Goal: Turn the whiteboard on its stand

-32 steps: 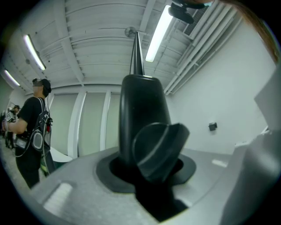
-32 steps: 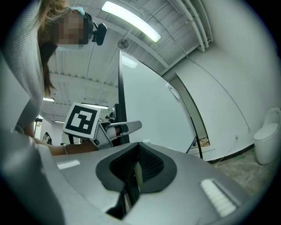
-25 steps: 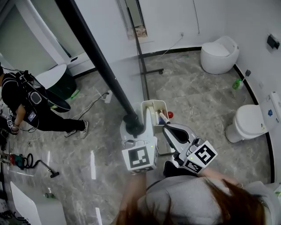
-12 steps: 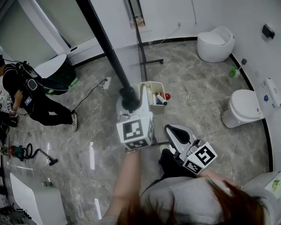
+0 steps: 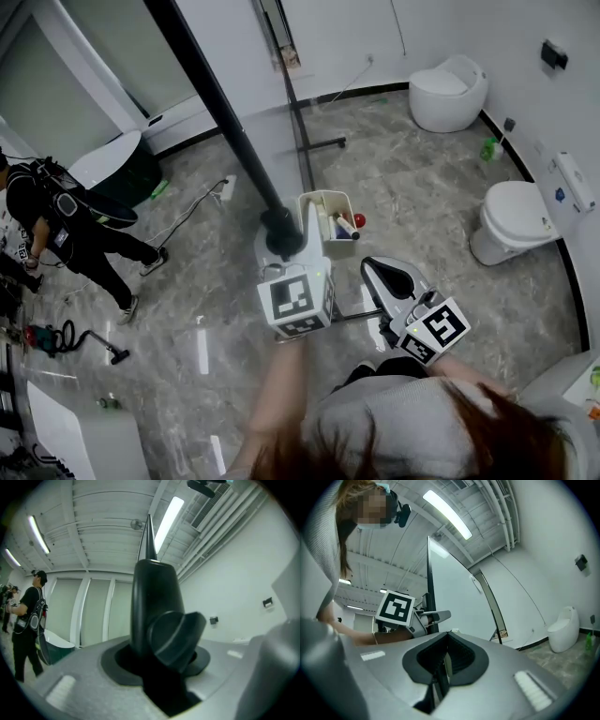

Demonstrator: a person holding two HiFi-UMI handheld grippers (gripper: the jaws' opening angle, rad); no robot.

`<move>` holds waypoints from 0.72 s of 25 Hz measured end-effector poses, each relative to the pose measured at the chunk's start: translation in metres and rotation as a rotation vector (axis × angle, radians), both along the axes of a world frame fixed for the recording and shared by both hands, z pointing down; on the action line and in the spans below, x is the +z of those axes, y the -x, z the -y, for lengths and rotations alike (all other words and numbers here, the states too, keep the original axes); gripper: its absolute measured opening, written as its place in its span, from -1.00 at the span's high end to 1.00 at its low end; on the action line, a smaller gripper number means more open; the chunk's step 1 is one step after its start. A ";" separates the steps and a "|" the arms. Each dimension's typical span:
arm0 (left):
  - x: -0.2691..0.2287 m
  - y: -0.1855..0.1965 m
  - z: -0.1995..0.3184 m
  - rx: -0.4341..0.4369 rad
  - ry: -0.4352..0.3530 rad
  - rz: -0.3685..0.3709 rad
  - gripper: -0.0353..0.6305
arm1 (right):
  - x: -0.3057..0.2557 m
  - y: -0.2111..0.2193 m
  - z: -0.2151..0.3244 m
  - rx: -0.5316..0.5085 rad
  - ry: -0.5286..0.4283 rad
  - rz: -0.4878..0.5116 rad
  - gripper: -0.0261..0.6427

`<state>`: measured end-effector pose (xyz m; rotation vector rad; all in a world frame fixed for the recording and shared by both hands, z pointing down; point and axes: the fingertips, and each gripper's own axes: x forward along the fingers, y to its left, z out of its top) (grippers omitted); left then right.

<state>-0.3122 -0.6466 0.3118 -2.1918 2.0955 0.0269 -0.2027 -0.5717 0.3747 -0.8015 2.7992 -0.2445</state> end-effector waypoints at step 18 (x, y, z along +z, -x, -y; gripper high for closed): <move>-0.004 -0.058 -0.105 0.002 -0.001 -0.008 0.39 | -0.018 -0.052 -0.075 -0.015 -0.063 -0.044 0.91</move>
